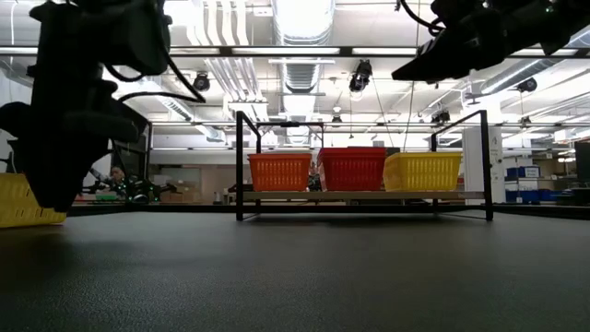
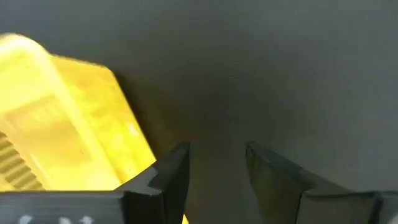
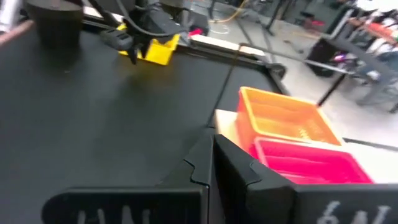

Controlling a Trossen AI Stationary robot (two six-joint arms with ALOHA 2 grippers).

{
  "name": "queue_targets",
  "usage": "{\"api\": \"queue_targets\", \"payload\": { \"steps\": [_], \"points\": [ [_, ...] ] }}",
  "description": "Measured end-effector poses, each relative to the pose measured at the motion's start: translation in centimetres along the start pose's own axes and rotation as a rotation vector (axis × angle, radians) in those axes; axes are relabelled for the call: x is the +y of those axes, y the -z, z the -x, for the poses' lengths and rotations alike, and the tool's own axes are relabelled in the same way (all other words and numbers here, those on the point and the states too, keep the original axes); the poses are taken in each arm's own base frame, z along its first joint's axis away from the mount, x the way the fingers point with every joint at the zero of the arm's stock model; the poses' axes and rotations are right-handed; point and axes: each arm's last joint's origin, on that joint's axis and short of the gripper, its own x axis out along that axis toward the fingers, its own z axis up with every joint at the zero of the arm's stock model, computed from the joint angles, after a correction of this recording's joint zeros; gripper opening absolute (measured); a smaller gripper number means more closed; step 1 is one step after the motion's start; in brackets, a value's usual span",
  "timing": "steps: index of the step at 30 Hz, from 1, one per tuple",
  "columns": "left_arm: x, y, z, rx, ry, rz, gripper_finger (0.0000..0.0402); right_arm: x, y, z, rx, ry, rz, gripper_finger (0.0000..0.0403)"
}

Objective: Stack baskets on shelf by color
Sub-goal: Stack the yellow basket on top of the yellow basket on the shelf

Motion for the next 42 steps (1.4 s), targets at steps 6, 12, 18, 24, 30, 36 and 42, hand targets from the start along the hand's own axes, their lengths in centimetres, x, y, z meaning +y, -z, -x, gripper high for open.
{"api": "queue_targets", "payload": {
  "steps": [6,12,18,24,30,36,42],
  "points": [
    [-2.4,0.0,3.5,0.005,0.119,-0.051,0.0114,0.4,0.6,0.0,0.052,-0.082,-0.084,0.0009],
    [-0.8,0.2,6.6,-0.042,-0.126,-0.077,0.0094,0.5,1.0,0.0,0.091,-0.089,-0.13,0.0009],
    [0.9,0.4,5.9,-0.004,-0.143,-0.108,0.0108,0.6,1.3,0.0,0.1,-0.089,-0.157,0.0009],
    [2.6,0.7,5.1,0.043,-0.145,-0.073,0.0174,0.7,1.8,0.0,0.116,-0.091,-0.175,0.0009],
    [2.6,0.9,4.0,0.068,-0.059,-0.064,0.0219,0.6,1.5,-0.1,0.073,-0.084,-0.126,0.0009],
    [2.1,0.6,4.1,0.069,0.005,-0.076,0.0221,0.6,1.5,-0.1,0.072,-0.084,-0.121,0.0009],
    [2.7,0.5,2.6,0.037,-0.032,0.017,0.0221,0.6,1.6,-0.1,0.086,-0.086,-0.152,0.0009]
  ]
}}
